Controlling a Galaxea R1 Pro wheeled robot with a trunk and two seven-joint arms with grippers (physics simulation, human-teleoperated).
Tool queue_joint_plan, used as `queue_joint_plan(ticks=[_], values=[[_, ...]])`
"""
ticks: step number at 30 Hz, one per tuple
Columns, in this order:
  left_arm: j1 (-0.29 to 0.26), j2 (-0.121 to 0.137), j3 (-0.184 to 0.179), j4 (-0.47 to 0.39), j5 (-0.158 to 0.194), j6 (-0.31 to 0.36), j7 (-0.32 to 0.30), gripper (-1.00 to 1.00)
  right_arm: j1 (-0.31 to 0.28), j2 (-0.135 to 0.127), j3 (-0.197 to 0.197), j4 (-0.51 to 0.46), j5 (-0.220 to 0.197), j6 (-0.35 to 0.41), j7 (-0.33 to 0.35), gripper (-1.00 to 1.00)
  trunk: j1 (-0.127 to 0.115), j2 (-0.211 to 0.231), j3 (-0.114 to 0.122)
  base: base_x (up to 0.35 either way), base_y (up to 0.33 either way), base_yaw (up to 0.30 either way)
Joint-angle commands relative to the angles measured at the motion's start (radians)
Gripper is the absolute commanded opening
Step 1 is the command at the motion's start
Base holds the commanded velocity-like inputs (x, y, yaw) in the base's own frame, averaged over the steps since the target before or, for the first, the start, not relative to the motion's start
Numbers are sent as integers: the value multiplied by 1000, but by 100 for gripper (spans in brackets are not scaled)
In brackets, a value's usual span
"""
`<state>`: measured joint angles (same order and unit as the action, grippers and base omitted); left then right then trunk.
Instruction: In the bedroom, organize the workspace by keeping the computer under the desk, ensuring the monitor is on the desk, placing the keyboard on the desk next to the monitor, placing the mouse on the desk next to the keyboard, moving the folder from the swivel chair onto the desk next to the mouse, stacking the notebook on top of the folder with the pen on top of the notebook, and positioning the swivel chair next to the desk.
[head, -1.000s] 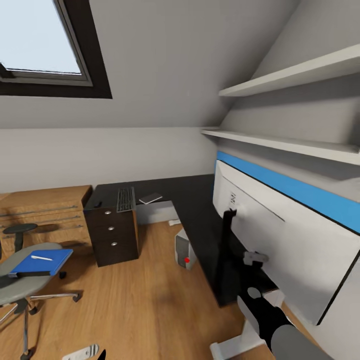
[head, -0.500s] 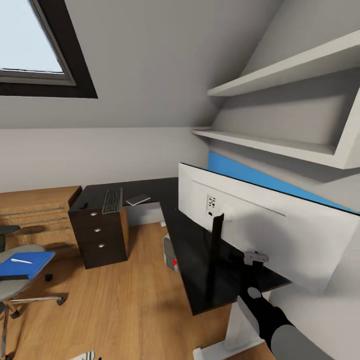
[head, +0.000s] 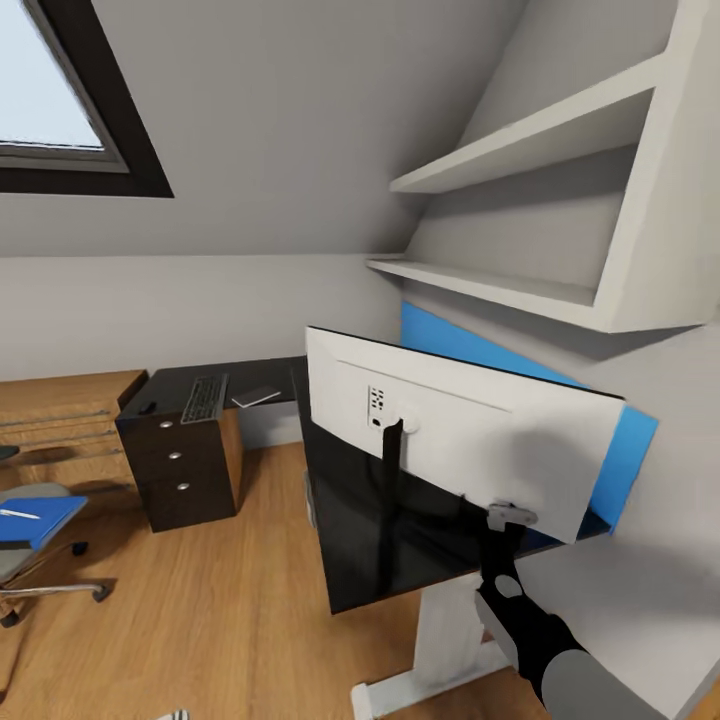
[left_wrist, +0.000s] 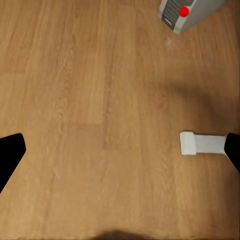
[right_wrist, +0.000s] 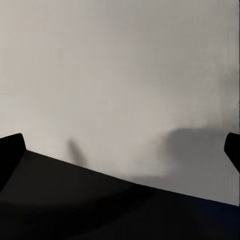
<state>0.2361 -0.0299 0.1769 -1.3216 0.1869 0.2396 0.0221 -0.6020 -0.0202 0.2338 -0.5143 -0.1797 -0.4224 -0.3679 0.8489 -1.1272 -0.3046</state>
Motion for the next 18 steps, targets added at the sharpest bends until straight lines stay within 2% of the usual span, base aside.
queue_joint_plan(ticks=[1, 12, 16, 18], values=[[0, -1, 1, -2, 11, 6, 2, 100, -1, -1, 9, 1, -10, -4, -5, 100, 0, -1, -1, -112, -314, 0], [0, 0, 1, 27, 9, 7, -1, 100, -1, 1, 9, 3, -13, -50, -7, 100, 0, -1, -1, 11, -304, 1], [0, 1, 1, 100, 8, 5, -2, 100, -1, 1, 8, 2, -14, -54, -7, 100, 0, -1, -1, 2, -71, 68], [0, 10, 1, 196, 7, -12, -1, 100, -1, 1, 7, 2, -13, -71, -8, 100, 0, -1, -2, 1, -23, 154]])
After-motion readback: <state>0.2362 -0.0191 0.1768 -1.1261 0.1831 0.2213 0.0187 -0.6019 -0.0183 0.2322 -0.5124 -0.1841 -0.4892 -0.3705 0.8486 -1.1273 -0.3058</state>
